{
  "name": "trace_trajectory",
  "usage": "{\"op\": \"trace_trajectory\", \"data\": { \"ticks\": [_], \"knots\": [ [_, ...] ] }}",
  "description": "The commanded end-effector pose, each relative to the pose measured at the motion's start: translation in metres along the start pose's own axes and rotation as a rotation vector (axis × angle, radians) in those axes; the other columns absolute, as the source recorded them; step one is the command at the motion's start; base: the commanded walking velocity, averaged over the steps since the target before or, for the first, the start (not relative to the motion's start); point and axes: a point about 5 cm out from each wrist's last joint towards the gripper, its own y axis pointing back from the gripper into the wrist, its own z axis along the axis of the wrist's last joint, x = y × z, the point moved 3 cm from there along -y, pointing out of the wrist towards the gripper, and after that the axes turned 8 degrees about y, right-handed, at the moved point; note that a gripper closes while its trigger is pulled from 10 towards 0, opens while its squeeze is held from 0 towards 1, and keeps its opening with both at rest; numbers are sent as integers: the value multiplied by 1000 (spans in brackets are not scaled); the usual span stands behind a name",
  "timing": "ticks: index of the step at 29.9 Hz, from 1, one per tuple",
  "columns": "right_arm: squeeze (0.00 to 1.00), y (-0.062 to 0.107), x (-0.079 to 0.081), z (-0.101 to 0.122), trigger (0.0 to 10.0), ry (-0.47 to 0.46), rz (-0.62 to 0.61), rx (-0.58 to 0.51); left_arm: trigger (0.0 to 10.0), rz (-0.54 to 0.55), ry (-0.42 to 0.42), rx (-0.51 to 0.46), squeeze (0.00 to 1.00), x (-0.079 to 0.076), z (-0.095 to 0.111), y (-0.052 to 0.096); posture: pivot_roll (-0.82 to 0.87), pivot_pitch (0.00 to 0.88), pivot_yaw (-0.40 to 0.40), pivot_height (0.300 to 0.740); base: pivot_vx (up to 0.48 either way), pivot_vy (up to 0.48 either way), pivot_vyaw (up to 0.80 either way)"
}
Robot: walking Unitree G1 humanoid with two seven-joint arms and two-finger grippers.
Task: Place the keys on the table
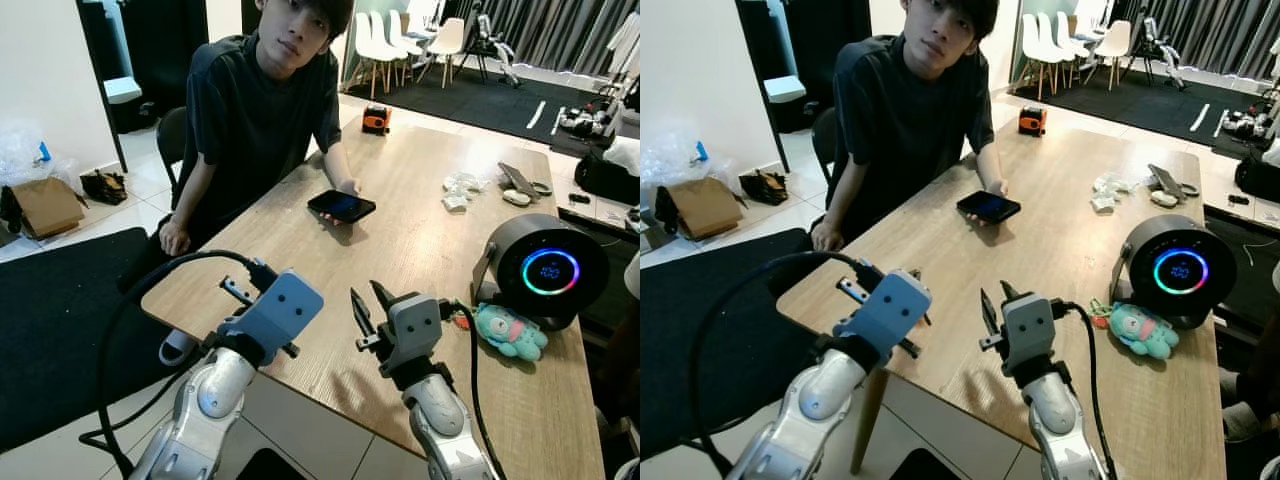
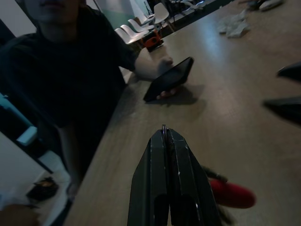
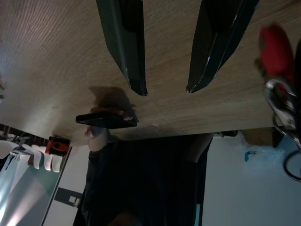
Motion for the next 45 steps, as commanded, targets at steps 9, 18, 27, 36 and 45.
{"op": "trace_trajectory", "data": {
  "ticks": [9,18,27,36,45],
  "knots": [
    [0,0,-17,-6,10000,10,11,41,10000,18,90,-80,0,-7,17,-11,133,144,-104,740,0,0,0],
    [0,-9,-26,-6,10000,12,5,42,10000,30,124,-98,0,-8,21,-14,138,126,-116,740,0,0,0],
    [0,-7,-21,-12,10000,-46,-76,63,10000,28,126,-63,0,13,14,-9,197,127,20,740,0,0,0],
    [0,4,-19,-25,10000,-67,-121,113,10000,-13,127,-49,0,22,14,-14,213,136,87,740,0,0,0],
    [0,11,-18,-28,10000,-70,-113,132,10000,-12,150,3,0,31,7,-16,207,169,77,740,0,0,0]
  ]
}}
